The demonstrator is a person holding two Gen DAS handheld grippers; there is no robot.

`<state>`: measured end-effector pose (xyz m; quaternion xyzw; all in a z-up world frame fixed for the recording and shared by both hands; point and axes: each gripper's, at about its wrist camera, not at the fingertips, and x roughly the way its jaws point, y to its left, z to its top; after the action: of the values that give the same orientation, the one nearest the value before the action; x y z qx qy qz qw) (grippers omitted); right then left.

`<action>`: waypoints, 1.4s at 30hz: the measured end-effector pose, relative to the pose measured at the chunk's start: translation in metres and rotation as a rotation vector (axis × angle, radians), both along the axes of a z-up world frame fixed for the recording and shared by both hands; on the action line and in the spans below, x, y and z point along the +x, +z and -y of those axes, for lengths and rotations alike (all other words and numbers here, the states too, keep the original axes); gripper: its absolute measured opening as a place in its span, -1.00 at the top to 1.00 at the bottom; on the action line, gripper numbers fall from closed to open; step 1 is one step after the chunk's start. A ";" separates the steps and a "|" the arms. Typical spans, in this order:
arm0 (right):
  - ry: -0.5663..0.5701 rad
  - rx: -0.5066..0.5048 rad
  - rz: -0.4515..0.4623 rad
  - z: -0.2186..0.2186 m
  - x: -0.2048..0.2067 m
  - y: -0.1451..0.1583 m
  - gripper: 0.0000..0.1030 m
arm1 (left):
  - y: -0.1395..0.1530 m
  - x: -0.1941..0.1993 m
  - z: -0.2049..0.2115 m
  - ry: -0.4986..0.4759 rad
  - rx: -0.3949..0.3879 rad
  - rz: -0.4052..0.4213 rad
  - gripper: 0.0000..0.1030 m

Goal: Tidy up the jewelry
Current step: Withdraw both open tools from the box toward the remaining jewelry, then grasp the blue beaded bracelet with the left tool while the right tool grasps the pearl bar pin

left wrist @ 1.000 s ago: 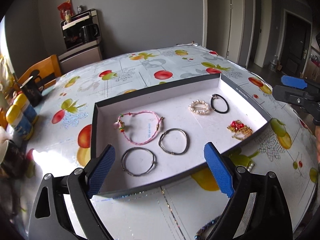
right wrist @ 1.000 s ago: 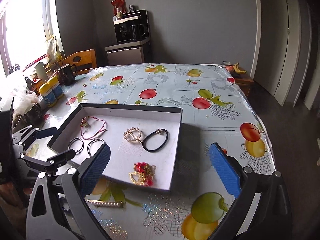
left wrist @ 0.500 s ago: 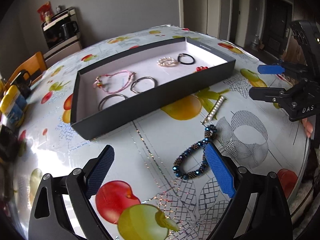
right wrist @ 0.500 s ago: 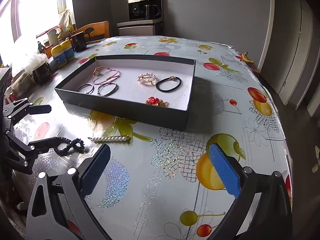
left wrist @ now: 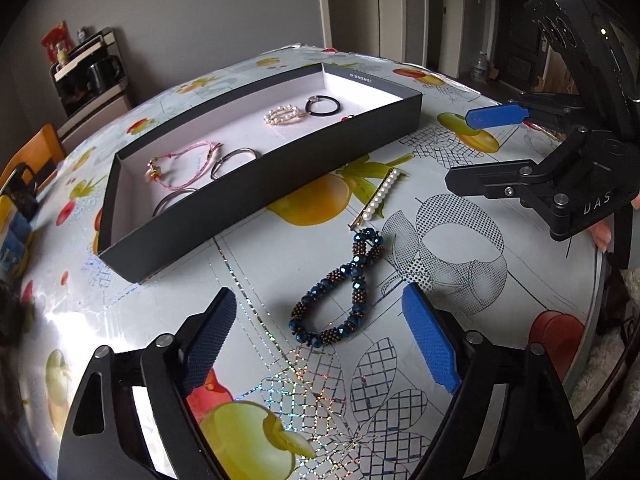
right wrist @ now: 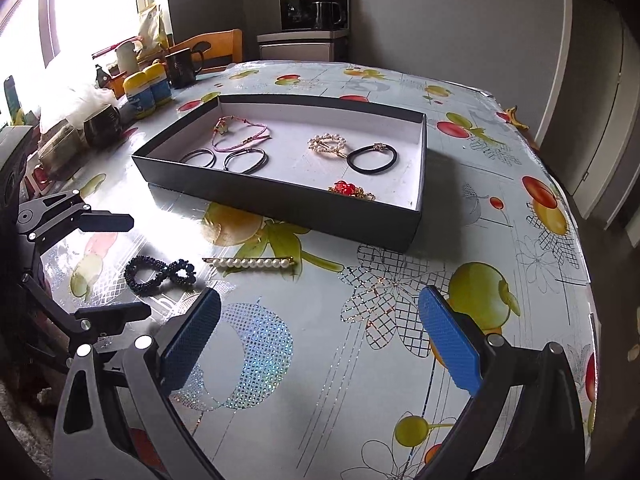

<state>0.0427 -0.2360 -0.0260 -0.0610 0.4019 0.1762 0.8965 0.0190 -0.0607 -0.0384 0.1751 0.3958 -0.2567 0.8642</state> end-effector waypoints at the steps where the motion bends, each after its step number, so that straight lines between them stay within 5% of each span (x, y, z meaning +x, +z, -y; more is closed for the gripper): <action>1: 0.002 0.000 -0.002 0.000 0.000 0.000 -0.89 | -0.001 0.000 0.001 0.000 0.000 -0.003 -0.46; 3: 0.006 0.002 -0.006 -0.001 0.000 -0.001 -0.89 | 0.000 0.002 0.000 0.003 -0.010 -0.004 -0.25; 15: 0.011 0.012 -0.016 -0.002 0.000 -0.001 -0.89 | 0.004 -0.003 0.008 -0.039 -0.014 0.004 0.26; 25: 0.036 0.036 -0.037 -0.010 0.003 -0.003 -0.89 | 0.000 0.003 0.005 -0.029 -0.016 -0.024 0.37; 27: 0.047 0.031 -0.043 -0.015 0.005 -0.004 -0.89 | 0.000 0.001 0.004 -0.029 0.005 -0.012 0.72; 42: 0.055 -0.046 -0.067 -0.065 0.019 -0.017 -0.82 | 0.006 0.012 -0.027 0.076 -0.014 0.013 0.74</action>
<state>0.0612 -0.1706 -0.0431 -0.0867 0.4337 0.1937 0.8757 0.0310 -0.0338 -0.0320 0.1555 0.3947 -0.2250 0.8771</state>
